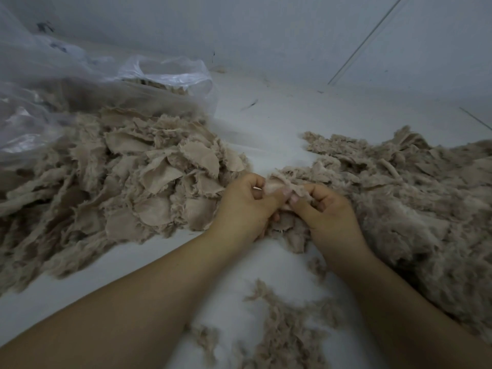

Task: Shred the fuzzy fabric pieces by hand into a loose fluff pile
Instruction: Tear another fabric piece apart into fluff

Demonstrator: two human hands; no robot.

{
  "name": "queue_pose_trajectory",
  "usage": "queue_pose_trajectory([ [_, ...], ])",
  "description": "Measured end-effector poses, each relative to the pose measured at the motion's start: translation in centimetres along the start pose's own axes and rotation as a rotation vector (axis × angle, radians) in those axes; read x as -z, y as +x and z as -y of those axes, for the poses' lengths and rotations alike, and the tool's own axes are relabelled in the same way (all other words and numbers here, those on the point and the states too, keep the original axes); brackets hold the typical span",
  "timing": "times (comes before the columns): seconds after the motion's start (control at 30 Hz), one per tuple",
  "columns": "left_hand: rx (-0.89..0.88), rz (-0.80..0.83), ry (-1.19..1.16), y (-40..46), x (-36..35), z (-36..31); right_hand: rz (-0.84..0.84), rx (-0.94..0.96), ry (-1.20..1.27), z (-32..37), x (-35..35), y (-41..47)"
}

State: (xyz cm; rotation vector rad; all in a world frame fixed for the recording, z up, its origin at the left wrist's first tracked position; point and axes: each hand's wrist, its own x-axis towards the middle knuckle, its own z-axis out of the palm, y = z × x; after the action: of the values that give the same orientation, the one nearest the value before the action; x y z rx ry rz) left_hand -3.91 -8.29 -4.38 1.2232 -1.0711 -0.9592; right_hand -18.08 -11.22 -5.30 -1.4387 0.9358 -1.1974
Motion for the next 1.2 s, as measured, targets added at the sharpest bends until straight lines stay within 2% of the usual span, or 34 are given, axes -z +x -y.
queue_pose_trajectory([
  [0.2, 0.122, 0.173, -0.054, 0.1, 0.8, -0.5, -0.035, -0.004, 0.042, 0.3, -0.1, -0.2],
  [0.33, 0.163, 0.269, -0.011, 0.2, 1.3, -0.8, -0.058, -0.028, 0.052, 0.6, -0.2, -0.3],
  [0.47, 0.140, 0.228, -0.049, 0.2, 1.1, -0.6, 0.009, -0.004, 0.011, 1.0, -0.1, -0.4],
  [0.57, 0.103, 0.178, -0.046, 0.2, 0.7, -0.4, -0.013, 0.001, -0.005, 1.1, -0.1, -0.4],
  [0.73, 0.143, 0.101, -0.228, 0.2, 0.9, -0.5, -0.070, 0.001, 0.021, 1.1, -0.4, -0.5],
  [0.9, 0.109, 0.259, -0.103, 0.1, 1.0, -0.7, -0.094, -0.004, 0.053, 0.9, -0.4, -0.3],
  [1.0, 0.139, 0.321, -0.138, 0.1, 1.2, -1.1, -0.115, 0.028, -0.022, 0.6, -0.1, -0.3],
  [1.03, 0.119, 0.269, -0.206, 0.2, 1.3, -1.0, -0.126, 0.034, -0.037, 0.5, -0.1, -0.2],
  [1.13, 0.004, -0.075, -0.446, 0.7, 1.8, -0.9, -0.153, 0.013, 0.046, 0.0, 0.0, 0.3],
  [1.2, -0.083, -0.160, -0.519, 0.9, 1.9, -1.1, -0.153, -0.006, 0.098, 0.0, -0.1, 0.4],
])
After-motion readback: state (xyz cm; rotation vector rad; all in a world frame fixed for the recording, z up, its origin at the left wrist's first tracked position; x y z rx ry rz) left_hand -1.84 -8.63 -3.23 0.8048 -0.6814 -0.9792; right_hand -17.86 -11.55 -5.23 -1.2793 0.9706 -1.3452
